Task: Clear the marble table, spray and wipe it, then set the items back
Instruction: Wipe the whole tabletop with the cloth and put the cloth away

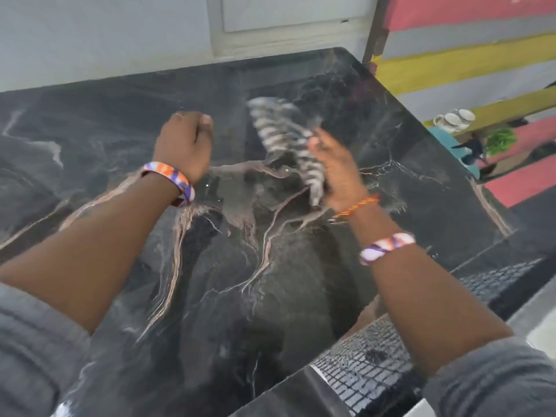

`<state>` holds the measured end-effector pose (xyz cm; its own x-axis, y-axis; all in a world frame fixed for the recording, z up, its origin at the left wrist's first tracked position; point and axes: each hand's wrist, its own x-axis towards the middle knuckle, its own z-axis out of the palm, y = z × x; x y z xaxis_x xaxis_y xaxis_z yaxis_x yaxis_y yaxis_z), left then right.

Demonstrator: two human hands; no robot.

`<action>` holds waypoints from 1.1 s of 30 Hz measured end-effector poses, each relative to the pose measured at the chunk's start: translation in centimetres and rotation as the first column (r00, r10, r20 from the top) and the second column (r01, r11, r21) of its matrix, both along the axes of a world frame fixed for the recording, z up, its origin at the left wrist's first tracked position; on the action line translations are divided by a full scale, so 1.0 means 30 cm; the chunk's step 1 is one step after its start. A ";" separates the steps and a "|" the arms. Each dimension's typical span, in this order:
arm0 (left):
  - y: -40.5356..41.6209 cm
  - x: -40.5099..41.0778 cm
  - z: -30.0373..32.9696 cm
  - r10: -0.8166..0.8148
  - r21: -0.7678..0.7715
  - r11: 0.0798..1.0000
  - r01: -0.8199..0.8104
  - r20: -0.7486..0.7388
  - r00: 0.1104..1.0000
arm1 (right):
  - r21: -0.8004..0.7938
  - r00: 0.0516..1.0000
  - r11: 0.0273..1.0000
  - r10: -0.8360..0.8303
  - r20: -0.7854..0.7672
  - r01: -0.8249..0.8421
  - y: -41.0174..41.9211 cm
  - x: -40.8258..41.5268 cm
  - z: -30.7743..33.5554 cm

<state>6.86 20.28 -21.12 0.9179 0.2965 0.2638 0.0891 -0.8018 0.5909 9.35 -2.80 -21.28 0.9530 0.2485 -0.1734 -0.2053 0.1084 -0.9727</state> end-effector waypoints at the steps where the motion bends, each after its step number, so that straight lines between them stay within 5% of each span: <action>1: -0.039 0.000 -0.010 -0.046 -0.003 0.999 0.046 -0.007 0.999 | 0.018 0.994 0.994 -0.107 0.007 0.107 -0.099 0.006 0.013; 4: -0.157 -0.001 -0.031 -0.180 0.018 0.983 0.181 -0.042 0.983 | -0.112 0.868 0.862 -0.484 0.111 0.495 -0.391 0.001 0.000; 7: -0.246 0.002 -0.042 -0.269 0.035 0.962 0.272 -0.074 0.960 | -0.426 0.667 0.522 -0.653 0.358 0.739 -0.628 -0.063 -0.056; 9: -0.286 0.010 -0.054 -0.305 0.045 0.950 0.309 -0.084 0.949 | -0.618 0.650 0.336 -0.650 0.393 0.710 -0.712 -0.111 -0.085; 14: -0.307 -0.012 -0.090 -0.273 0.091 0.956 0.278 -0.064 0.960 | -0.889 0.825 0.151 -0.463 0.324 0.433 -0.720 -0.081 -0.156; 18: -0.286 -0.071 -0.104 -0.143 0.156 0.976 0.151 -0.061 0.988 | -0.889 0.911 0.226 -0.207 0.356 0.399 -0.534 0.033 -0.140; 20: -0.261 -0.116 -0.096 -0.067 0.172 0.982 0.076 -0.057 0.996 | -0.864 0.922 0.349 0.002 0.387 0.362 -0.362 0.041 -0.152; 24: -0.162 -0.242 -0.099 0.139 0.178 0.976 -0.122 -0.085 0.987 | -0.776 0.758 0.590 0.395 0.519 0.225 0.053 -0.133 -0.163; 28: -0.035 -0.386 -0.074 0.355 0.159 0.930 -0.333 -0.141 0.924 | -0.815 0.598 0.576 0.677 0.429 -0.067 0.363 -0.417 -0.151; 30: 0.014 -0.448 -0.031 0.413 0.158 0.907 -0.389 -0.162 0.896 | -0.765 0.598 0.569 0.738 0.313 -0.302 0.424 -0.462 -0.134; 33: 0.050 -0.493 0.030 0.446 0.131 0.894 -0.429 -0.159 0.881 | -0.503 0.723 0.725 0.644 0.250 -0.471 0.378 -0.428 -0.077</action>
<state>-7.93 21.78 -20.21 0.7339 0.6622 0.1513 0.5409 -0.7045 0.4594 -3.50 8.55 -23.59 0.6599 0.7508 -0.0299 0.2921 -0.2930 -0.9104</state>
